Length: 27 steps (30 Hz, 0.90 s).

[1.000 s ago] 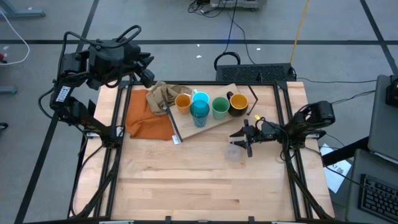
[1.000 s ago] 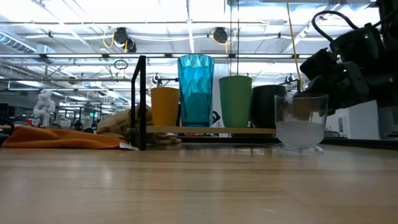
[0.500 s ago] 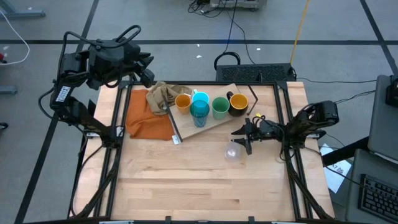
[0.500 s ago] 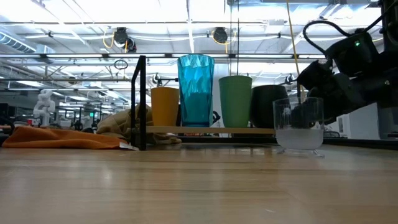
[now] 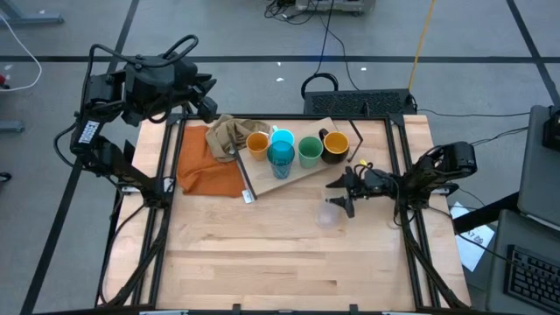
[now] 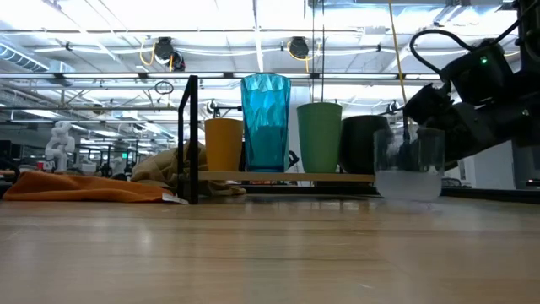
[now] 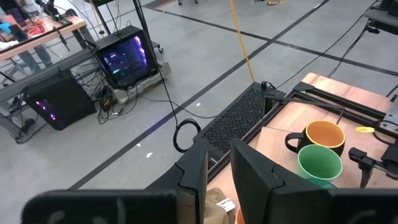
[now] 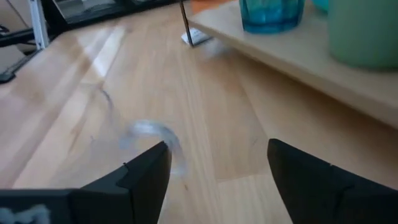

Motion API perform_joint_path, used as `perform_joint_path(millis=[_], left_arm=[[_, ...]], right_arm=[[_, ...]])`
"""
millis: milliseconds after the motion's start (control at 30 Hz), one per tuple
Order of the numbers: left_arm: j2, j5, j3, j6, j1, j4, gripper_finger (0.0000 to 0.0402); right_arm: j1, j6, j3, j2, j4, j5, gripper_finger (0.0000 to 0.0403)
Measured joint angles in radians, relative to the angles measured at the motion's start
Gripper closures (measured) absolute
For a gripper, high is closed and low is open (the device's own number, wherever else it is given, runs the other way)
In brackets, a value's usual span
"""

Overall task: Stack small to large cups/mugs on shelf
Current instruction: Put the transparent mug on the shelf

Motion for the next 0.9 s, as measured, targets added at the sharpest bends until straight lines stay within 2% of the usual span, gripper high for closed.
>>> perform_joint_path(millis=[400,600,733,900], left_arm=[[0.0,0.0,0.0,0.006,0.001,0.0,0.033],[0.0,0.0,0.0,0.006,0.001,0.0,0.033],[0.0,0.0,0.0,0.004,0.001,-0.003,0.033],[0.0,0.0,0.0,-0.024,-0.002,-0.046,0.033]], right_arm=[[-0.014,-0.048,0.0,-0.001,0.023,0.0,0.0144],[-0.048,-0.106,0.0,-0.017,-0.03,0.002,0.0144],[-0.099,-0.138,0.0,-0.099,-0.054,0.0,0.0144],[-0.111,-0.124,0.001,-0.273,-0.147,-0.027,0.0145]])
